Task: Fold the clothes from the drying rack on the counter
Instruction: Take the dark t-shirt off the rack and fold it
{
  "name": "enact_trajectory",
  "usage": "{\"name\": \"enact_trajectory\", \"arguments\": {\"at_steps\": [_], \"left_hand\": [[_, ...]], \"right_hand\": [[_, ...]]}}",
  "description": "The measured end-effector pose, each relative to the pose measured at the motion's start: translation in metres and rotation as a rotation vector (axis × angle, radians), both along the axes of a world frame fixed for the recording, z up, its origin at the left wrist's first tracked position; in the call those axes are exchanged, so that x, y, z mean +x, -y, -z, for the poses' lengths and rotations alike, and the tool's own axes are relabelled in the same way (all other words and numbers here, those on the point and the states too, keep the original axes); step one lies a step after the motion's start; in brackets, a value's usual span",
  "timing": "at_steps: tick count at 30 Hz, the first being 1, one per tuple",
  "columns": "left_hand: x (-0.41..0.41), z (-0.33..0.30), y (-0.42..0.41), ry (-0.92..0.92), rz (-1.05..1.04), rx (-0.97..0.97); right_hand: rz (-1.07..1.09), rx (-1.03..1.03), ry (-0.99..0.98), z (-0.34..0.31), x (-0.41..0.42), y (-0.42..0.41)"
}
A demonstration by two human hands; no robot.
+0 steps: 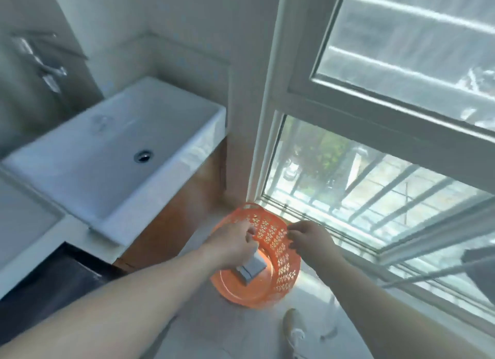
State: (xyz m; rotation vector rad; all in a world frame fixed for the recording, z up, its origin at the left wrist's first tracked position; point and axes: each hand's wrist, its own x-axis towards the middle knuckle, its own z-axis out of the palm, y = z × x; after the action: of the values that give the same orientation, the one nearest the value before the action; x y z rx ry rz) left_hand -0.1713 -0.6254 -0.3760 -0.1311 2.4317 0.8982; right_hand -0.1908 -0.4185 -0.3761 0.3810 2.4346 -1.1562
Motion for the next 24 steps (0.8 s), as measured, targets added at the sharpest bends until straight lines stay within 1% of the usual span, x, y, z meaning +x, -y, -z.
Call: {"name": "enact_trajectory", "arguments": {"at_steps": [3, 6, 8, 11, 15, 17, 20, 22, 24], "left_hand": [[-0.006, -0.070, -0.014, -0.115, 0.115, -0.029], [-0.003, -0.136, -0.042, -0.224, 0.202, -0.014], [0.000, -0.165, -0.061, -0.259, 0.223, 0.036], [0.013, -0.211, -0.107, -0.345, 0.311, 0.051], [0.031, -0.250, -0.165, -0.463, 0.409, 0.040], [0.047, -0.267, -0.208, -0.512, 0.471, 0.035], [0.071, -0.287, -0.267, -0.561, 0.534, 0.052], [0.089, -0.296, -0.311, -0.580, 0.579, 0.073], [0.109, -0.303, -0.359, -0.595, 0.629, 0.108]], "right_hand": [[0.039, -0.003, -0.104, -0.066, 0.009, -0.016], [0.128, -0.035, -0.221, -0.128, 0.031, -0.046], [0.141, -0.030, -0.269, -0.157, 0.041, -0.063], [0.203, -0.048, -0.377, -0.201, 0.063, -0.106], [0.244, -0.064, -0.490, -0.239, 0.094, -0.157], [0.266, -0.061, -0.522, -0.254, 0.124, -0.195], [0.269, -0.047, -0.536, -0.272, 0.166, -0.244], [0.310, -0.043, -0.563, -0.284, 0.196, -0.282], [0.356, 0.004, -0.588, -0.294, 0.230, -0.323]]}}
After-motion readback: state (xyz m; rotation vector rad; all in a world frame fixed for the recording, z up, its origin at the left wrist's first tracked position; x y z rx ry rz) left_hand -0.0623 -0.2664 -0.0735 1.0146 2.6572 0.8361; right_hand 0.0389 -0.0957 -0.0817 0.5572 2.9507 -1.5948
